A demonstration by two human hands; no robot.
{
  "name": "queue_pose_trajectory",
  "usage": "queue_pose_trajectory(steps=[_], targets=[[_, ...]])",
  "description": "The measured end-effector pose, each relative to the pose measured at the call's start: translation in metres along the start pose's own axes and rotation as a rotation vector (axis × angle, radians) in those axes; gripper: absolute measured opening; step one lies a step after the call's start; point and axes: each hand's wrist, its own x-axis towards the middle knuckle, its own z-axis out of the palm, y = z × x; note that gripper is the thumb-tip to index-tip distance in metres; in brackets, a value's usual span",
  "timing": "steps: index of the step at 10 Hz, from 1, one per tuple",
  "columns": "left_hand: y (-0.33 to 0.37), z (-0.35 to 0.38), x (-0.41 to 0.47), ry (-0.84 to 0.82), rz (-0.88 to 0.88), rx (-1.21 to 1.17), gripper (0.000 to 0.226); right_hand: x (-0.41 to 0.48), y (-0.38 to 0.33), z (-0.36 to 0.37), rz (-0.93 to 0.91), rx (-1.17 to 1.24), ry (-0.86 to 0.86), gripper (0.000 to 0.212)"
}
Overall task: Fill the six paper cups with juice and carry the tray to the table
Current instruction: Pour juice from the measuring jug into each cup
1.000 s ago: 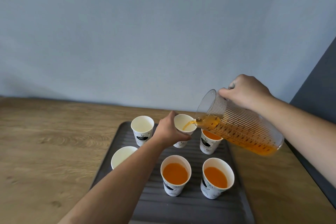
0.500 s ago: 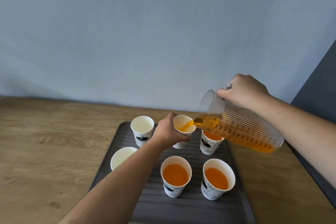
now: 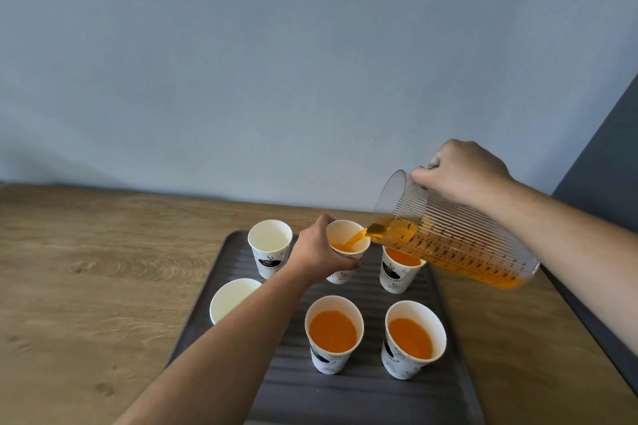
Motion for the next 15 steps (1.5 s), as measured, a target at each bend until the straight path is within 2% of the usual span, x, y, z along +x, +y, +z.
queue_pose_trajectory(steps=[11,15], targets=[[0.003,0.008,-0.002,-0.011,-0.032,-0.055,0.083,-0.003,0.006,0.002,0.02,0.016,0.015,0.039],[0.008,0.001,0.0,-0.008,-0.062,-0.102,0.075,-0.011,0.025,-0.008,0.098,0.272,0.094,0.044]])
